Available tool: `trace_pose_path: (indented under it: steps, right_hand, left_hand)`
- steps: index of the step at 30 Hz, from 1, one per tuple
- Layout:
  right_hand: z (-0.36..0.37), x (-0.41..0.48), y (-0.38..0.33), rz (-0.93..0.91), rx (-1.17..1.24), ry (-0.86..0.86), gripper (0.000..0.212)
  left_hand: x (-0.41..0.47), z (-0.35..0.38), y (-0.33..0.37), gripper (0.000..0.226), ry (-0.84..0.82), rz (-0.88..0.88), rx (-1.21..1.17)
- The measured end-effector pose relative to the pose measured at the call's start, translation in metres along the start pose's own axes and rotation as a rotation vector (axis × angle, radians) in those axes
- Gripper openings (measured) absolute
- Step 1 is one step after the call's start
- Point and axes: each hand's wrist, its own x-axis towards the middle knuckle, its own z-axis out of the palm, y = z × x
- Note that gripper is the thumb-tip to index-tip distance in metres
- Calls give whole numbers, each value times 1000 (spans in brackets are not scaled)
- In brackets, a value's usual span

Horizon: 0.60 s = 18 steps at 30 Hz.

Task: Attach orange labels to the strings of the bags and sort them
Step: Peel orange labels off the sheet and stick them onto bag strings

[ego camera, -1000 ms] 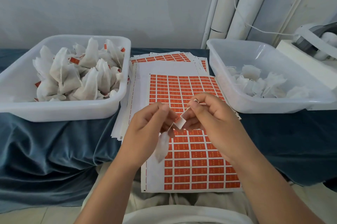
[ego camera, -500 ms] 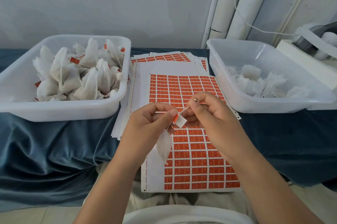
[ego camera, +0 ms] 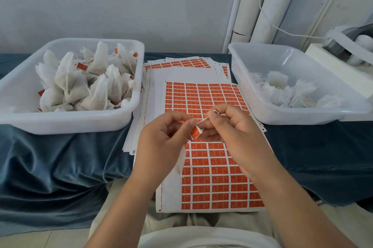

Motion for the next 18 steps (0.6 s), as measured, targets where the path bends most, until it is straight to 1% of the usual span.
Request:
trace_pose_path:
  steps: [3, 6, 8, 9, 11, 12, 13, 14, 15, 16, 18]
  right_hand:
    - [1, 1, 1, 10, 33, -3, 14]
    - [0, 1, 4, 15, 52, 9, 13]
    - [0, 2, 4, 19, 65, 28, 14]
    - [0, 2, 4, 21, 81, 32, 17]
    - [1, 3, 3, 44, 87, 10, 37]
    - [2, 3, 3, 62, 51, -21, 46]
    - [4, 3, 3, 73, -7, -74, 49]
    - [6, 1, 4, 62, -60, -132, 45]
    - [9, 0, 5, 38, -88, -173, 37]
    - [11, -2, 6, 10, -87, -179, 26]
    - [12, -3, 7, -25, -60, -137, 10]
  left_hand:
    - [-1, 2, 2, 16, -24, 73, 98]
    - [-1, 2, 2, 25, -38, 55, 119]
    - [-2, 3, 2, 20, -6, 57, 141]
    - [-2, 4, 2, 17, 20, 54, 137]
    - [-4, 6, 4, 15, 74, 15, 102]
    - [-4, 7, 3, 14, 92, -4, 86]
    - [-5, 8, 3, 13, 100, -17, 70]
    - [-5, 9, 3, 12, 100, -29, 48]
    - [-6, 9, 3, 11, 96, -42, 23]
    - [-5, 9, 3, 11, 87, -47, 4]
    - [-4, 9, 3, 13, 64, -39, -10]
